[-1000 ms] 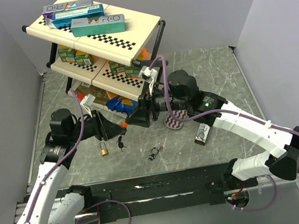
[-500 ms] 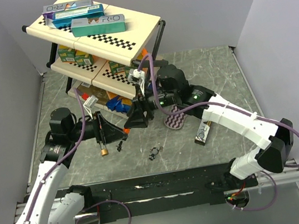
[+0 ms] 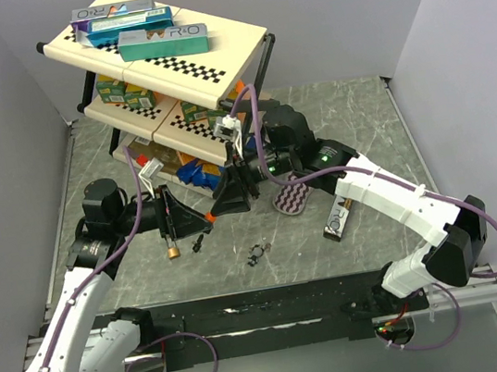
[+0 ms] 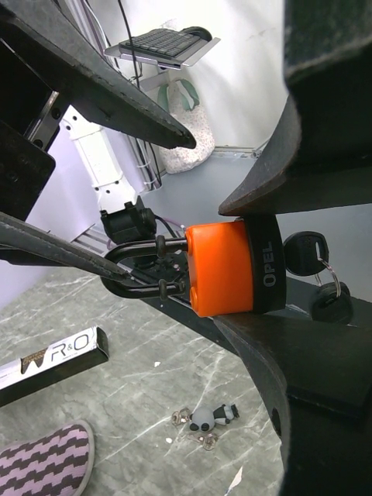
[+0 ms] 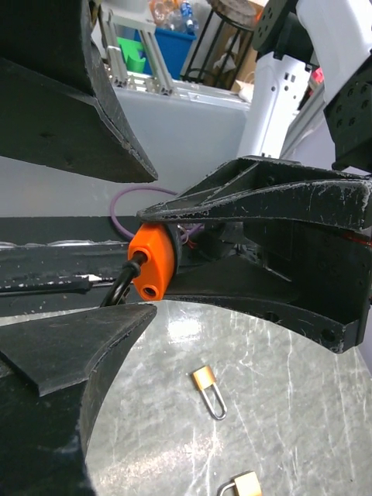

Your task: Unlock with the key

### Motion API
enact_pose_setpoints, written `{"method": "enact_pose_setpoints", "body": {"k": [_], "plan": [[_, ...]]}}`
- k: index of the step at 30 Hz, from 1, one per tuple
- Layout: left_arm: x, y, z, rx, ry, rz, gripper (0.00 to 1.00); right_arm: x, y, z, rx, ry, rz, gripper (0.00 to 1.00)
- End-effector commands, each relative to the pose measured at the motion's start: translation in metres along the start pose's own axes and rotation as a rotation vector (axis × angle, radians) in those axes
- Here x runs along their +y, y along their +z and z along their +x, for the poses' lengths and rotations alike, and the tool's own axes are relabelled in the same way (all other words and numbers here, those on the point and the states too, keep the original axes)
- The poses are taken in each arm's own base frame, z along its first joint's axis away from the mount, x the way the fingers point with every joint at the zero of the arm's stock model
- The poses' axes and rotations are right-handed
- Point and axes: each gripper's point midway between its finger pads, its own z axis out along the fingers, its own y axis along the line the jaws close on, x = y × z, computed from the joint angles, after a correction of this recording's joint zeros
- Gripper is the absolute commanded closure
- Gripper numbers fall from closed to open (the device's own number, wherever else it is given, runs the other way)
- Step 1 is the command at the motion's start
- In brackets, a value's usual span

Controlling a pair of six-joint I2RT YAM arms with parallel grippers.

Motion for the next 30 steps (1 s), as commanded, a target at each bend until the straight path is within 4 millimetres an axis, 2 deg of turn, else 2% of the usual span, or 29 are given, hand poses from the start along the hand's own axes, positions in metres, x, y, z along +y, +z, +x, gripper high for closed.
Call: {"method": "enact_pose_setpoints", "body": {"k": [1,12,14,16,19,29,30], "plan": [[-0.026,-0.003,-0.014,-0.023,0.117,0.071,0.99,-0.001,0.002,-0.001,-0.004,0.007,-0.029,0.30],[-0.027,-0.004,-0.015,-0.025,0.123,0.069,0.99,-0.019,0.007,0.006,0.006,0.054,0.002,0.32],[-0.026,-0.004,-0.015,-0.027,0.119,0.059,0.99,-0.020,0.008,0.006,0.008,0.067,0.003,0.37],[-0.022,-0.004,-0.015,-0.029,0.112,0.040,0.99,-0.022,0.006,0.005,0.004,0.076,0.008,0.41],[-0.015,-0.004,-0.018,-0.049,0.125,-0.008,0.99,-0.022,0.004,0.005,0.000,0.093,0.007,0.56],[0.020,-0.011,-0.032,-0.143,0.162,-0.238,0.99,-0.032,0.009,0.010,0.032,0.208,0.023,0.90],[0.029,-0.013,-0.034,-0.151,0.153,-0.287,0.99,-0.030,0.011,0.007,0.031,0.222,0.021,0.92]]}}
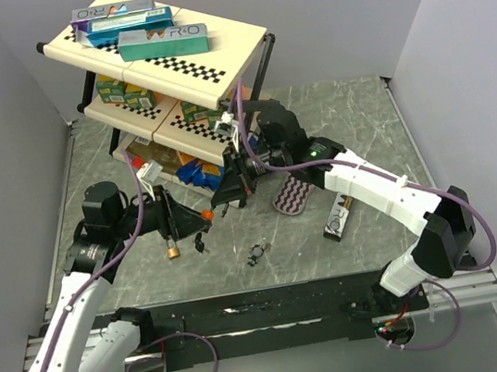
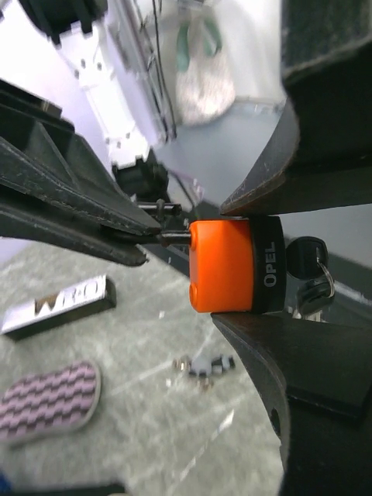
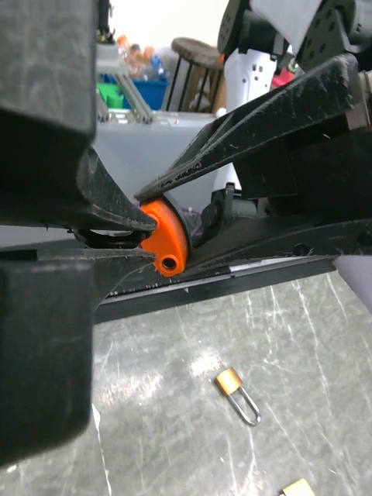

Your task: Unlock with the key

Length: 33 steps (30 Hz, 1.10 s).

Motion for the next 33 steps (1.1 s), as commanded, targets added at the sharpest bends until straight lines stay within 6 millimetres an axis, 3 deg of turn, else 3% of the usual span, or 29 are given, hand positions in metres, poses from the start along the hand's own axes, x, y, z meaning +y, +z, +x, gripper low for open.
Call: {"method": "enact_pose_setpoints", "body": {"k": [1,5,7,13,23,29,33], "plan": [[0.017,-0.009,-0.031,-0.113,0.090,-0.181,0.99,0.003,0.006,-0.007,0.008,0.039,-0.014,0.95],[0.042,-0.020,-0.040,-0.141,0.133,-0.363,0.99,-0.012,0.014,-0.015,-0.013,0.069,0.090,0.99],[0.056,-0.028,-0.041,-0.147,0.138,-0.456,0.99,-0.021,0.022,-0.008,0.014,0.096,0.151,1.00],[0.059,-0.032,-0.050,-0.168,0.209,-0.519,0.99,-0.059,0.037,-0.004,0.005,0.206,0.365,1.00],[0.075,-0.025,-0.037,-0.124,0.251,-0.600,0.99,-0.079,0.050,-0.009,-0.030,0.294,0.425,0.99],[0.079,-0.005,-0.024,-0.078,0.227,-0.511,0.99,-0.098,0.057,0.006,-0.012,0.267,0.443,0.72],[0.085,-0.003,-0.024,-0.072,0.234,-0.527,0.99,-0.099,0.052,0.007,-0.034,0.226,0.445,0.46]]}}
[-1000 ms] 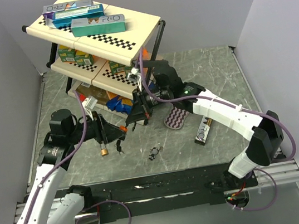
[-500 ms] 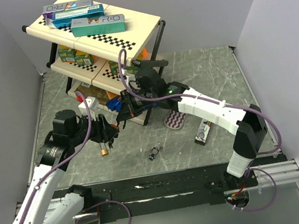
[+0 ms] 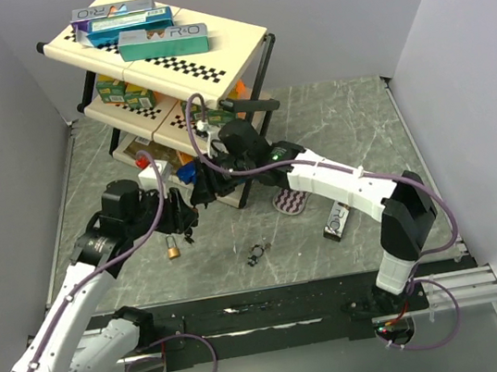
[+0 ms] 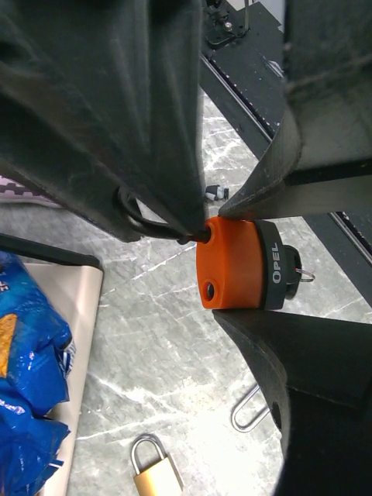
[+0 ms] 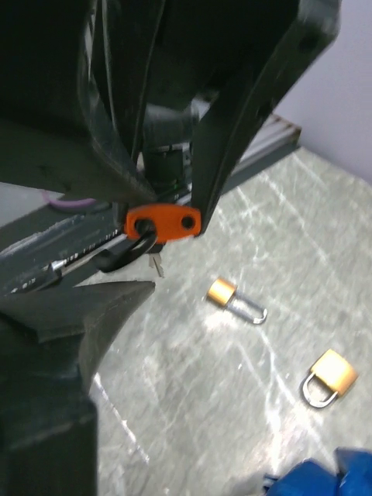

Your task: Unlock with the key

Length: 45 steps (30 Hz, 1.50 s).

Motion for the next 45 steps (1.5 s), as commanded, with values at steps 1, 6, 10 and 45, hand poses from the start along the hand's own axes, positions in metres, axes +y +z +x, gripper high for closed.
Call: {"method": "enact_pose_setpoints", "body": {"k": [1,6,10,45], "plan": [[-0.004,0.003,-0.024,-0.089,0.021,0.019,0.99,-0.027,0.003,0.004,-0.022,0.038,0.078,0.44],[0.004,0.007,-0.016,-0.068,0.024,-0.010,0.99,-0.031,-0.009,0.001,-0.074,0.030,0.088,0.36],[0.027,0.017,-0.001,-0.012,-0.004,-0.076,0.99,-0.038,-0.021,-0.003,-0.123,0.021,0.131,0.33],[0.264,0.064,0.060,0.424,-0.501,-0.500,0.99,-0.030,-0.094,0.013,-0.261,-0.062,0.164,0.31]]}}
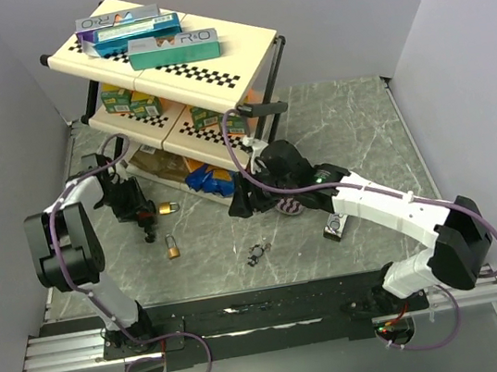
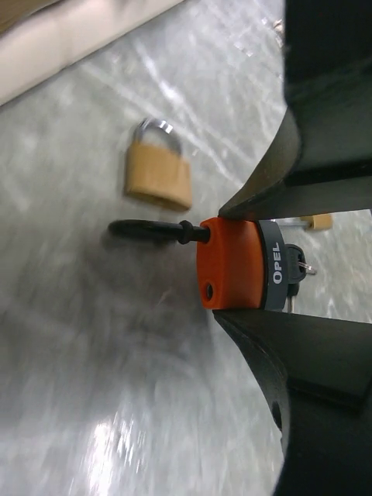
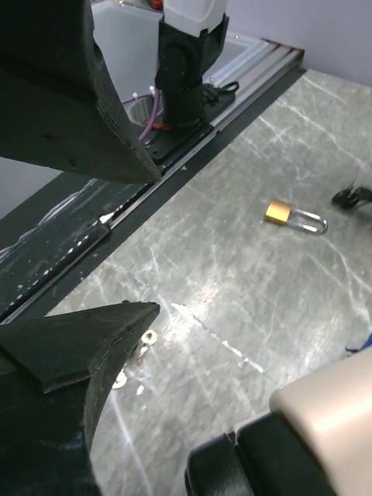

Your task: Unlock with the key

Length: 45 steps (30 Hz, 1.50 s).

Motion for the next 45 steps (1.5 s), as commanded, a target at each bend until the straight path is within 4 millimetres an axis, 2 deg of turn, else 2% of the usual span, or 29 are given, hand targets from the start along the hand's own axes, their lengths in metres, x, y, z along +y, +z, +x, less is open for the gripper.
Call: {"method": "enact_pose_setpoints", "body": {"k": [1,7,9,10,14,21,27,28,30,31,32,36,39,42,43,45], "plan": [[0.019,-0.003,-0.030,-0.057,0.030,-0.101,0.99,0.019,-0.035,-0.044,-0.199,-0.074,-0.040,0.31],[0.057,0.002,-0.045,-0.076,0.038,-0.308,0.99,0.019,-0.042,-0.043,-0.219,-0.074,-0.034,0.31],[0.060,0.006,-0.053,-0.084,0.050,-0.317,0.99,0.018,-0.042,-0.043,-0.221,-0.077,-0.033,0.31],[0.071,0.003,-0.060,-0.107,0.055,-0.383,0.99,0.017,-0.040,-0.042,-0.217,-0.076,-0.029,0.30],[0.094,0.000,-0.078,-0.146,0.069,-0.490,0.99,0.016,-0.035,-0.041,-0.197,-0.079,-0.025,0.31],[0.140,-0.007,-0.100,-0.179,0.099,-0.577,0.99,0.019,-0.035,-0.043,-0.186,-0.095,-0.024,0.31],[0.148,0.004,-0.132,-0.214,0.137,-0.539,0.99,0.015,-0.030,-0.040,-0.158,-0.090,-0.003,0.31],[0.147,0.003,-0.142,-0.233,0.144,-0.535,0.99,0.016,-0.029,-0.039,-0.152,-0.090,-0.001,0.31],[0.150,0.013,-0.145,-0.214,0.143,-0.520,0.99,0.015,-0.026,-0.038,-0.133,-0.086,0.007,0.31],[0.149,0.012,-0.154,-0.227,0.147,-0.515,0.99,0.014,-0.025,-0.038,-0.125,-0.084,0.011,0.31],[0.151,0.020,-0.154,-0.213,0.149,-0.510,0.99,0.016,-0.025,-0.042,-0.129,-0.084,0.012,0.31],[0.154,0.032,-0.158,-0.199,0.139,-0.493,0.99,0.014,-0.019,-0.040,-0.098,-0.079,0.026,0.31],[0.154,0.037,-0.158,-0.196,0.118,-0.486,0.90,0.014,-0.017,-0.041,-0.092,-0.077,0.033,0.31],[0.151,0.034,-0.157,-0.215,0.088,-0.479,0.74,0.016,-0.015,-0.045,-0.090,-0.089,0.031,0.31],[0.147,0.031,-0.156,-0.227,0.072,-0.468,0.63,0.018,-0.016,-0.047,-0.093,-0.093,0.028,0.31],[0.144,0.026,-0.159,-0.252,0.064,-0.460,0.52,0.018,-0.014,-0.047,-0.092,-0.102,0.026,0.31]]}}
